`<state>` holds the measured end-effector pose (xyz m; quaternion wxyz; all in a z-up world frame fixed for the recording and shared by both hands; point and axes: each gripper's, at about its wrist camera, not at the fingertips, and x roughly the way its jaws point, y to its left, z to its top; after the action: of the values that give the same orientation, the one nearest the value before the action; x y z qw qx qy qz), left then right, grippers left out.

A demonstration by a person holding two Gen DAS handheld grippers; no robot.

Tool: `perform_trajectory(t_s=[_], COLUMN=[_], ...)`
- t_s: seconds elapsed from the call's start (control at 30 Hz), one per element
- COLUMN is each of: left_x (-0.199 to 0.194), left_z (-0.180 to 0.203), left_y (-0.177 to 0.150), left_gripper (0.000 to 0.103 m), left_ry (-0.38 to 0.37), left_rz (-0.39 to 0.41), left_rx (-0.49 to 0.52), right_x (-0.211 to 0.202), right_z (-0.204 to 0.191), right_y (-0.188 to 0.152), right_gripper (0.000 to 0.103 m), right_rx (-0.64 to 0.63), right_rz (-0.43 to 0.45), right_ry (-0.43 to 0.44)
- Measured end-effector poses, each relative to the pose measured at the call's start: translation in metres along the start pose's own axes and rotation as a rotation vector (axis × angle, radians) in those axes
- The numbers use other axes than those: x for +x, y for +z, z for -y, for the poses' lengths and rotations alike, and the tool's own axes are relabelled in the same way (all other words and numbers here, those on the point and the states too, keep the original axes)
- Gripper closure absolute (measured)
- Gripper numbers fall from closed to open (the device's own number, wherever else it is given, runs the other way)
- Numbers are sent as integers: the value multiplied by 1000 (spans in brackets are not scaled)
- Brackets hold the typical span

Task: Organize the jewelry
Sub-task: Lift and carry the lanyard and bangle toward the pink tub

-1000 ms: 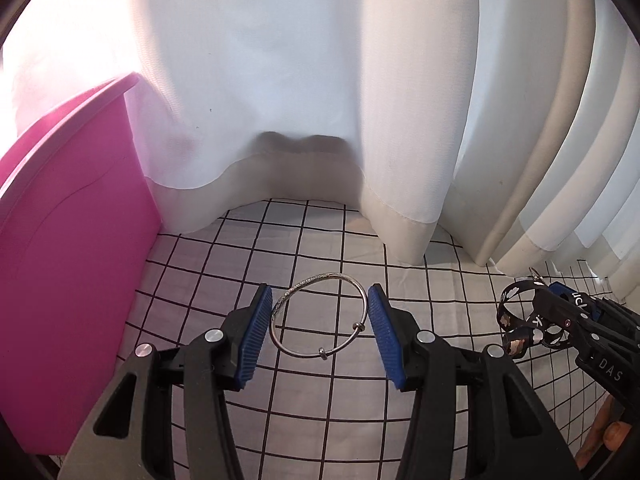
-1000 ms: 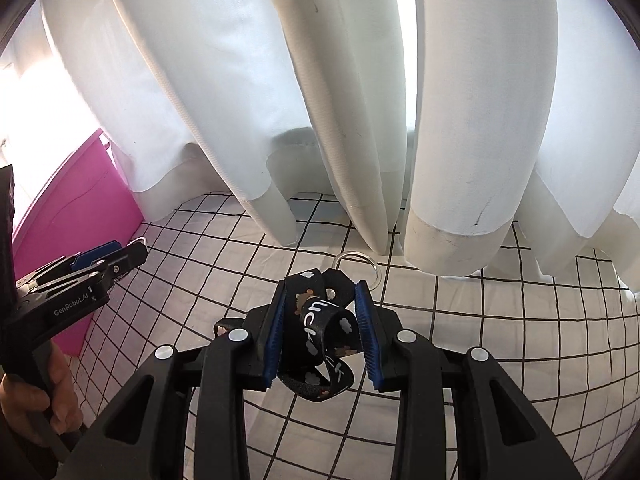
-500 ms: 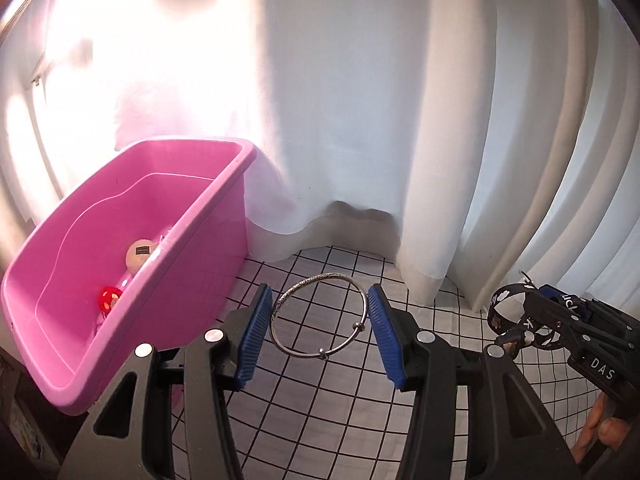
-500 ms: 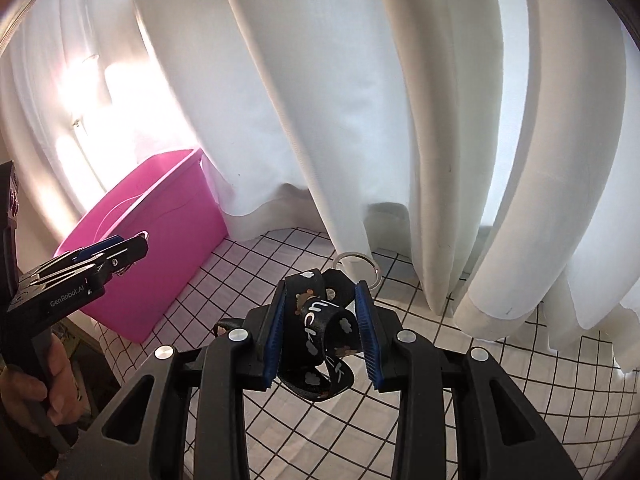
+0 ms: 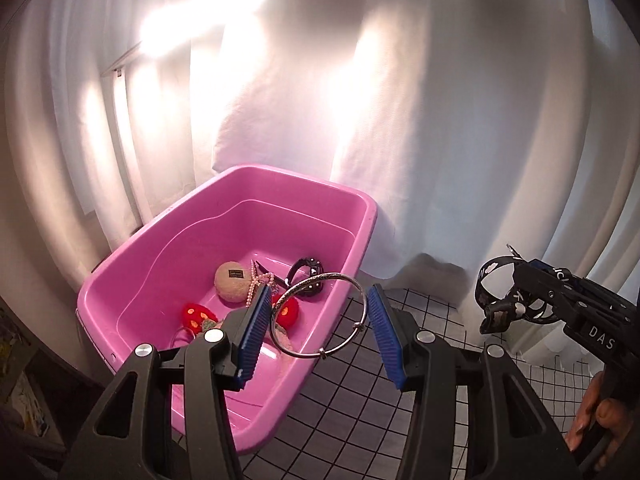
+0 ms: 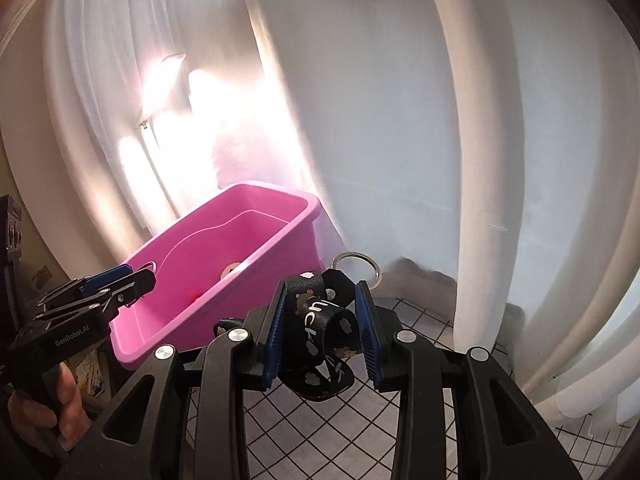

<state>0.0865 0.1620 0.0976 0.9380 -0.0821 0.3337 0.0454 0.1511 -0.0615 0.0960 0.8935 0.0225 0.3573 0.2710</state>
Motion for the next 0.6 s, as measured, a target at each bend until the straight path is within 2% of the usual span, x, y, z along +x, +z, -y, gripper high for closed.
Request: perform_trajectory(t_s=[0.2,0.6], left_x=[14,57], left_z=[-54,-124], left_y=[19,32], left_gripper=[55,55], left_ry=[29,43], left_rz=[10,-66], left_rx=[-48,-129], right_x=[35,118], right_z=[-43,-97], right_y=[33,74], right_gripper=[70,70], right_rx=[-51,-107], right_rz=[-22,-134], right_ry=[46,105])
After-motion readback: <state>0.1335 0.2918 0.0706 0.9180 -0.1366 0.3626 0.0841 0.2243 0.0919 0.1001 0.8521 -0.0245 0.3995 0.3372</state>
